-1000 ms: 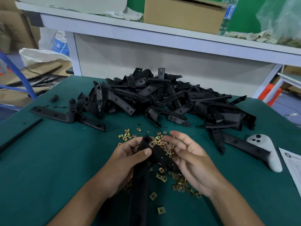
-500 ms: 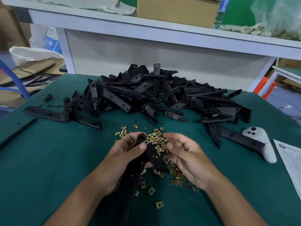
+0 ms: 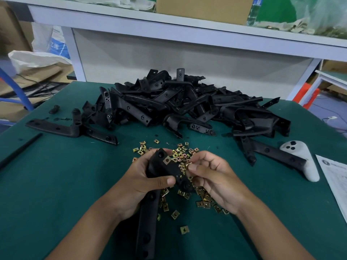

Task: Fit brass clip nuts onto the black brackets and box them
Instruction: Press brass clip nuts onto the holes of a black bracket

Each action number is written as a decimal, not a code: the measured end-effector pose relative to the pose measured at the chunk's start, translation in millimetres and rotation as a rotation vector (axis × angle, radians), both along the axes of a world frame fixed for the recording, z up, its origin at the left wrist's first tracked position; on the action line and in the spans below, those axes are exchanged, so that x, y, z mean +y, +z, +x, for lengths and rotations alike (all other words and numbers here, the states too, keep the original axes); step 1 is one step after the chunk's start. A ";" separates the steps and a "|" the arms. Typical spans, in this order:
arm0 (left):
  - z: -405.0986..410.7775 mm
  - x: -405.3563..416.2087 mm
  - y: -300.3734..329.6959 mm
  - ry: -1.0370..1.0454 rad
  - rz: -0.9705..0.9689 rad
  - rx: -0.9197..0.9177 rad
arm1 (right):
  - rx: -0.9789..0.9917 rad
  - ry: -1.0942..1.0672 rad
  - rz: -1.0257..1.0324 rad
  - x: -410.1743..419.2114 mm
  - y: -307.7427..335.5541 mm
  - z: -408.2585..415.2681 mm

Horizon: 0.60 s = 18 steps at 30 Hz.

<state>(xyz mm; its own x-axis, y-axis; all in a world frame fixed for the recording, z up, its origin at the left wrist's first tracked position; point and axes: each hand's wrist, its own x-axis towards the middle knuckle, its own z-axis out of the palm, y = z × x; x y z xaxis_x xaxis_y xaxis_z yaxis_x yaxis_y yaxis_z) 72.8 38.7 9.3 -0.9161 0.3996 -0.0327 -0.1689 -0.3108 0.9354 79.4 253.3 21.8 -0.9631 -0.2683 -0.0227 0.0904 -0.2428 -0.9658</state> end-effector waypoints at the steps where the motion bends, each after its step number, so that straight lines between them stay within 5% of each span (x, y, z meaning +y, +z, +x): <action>1: 0.0 0.0 -0.4 0.003 -0.004 0.003 | 0.004 0.001 0.013 -0.2 -0.2 -0.2; 18: -3.7 0.2 -5.2 0.047 -0.066 0.109 | 0.103 -0.026 0.176 -3.1 -4.0 0.0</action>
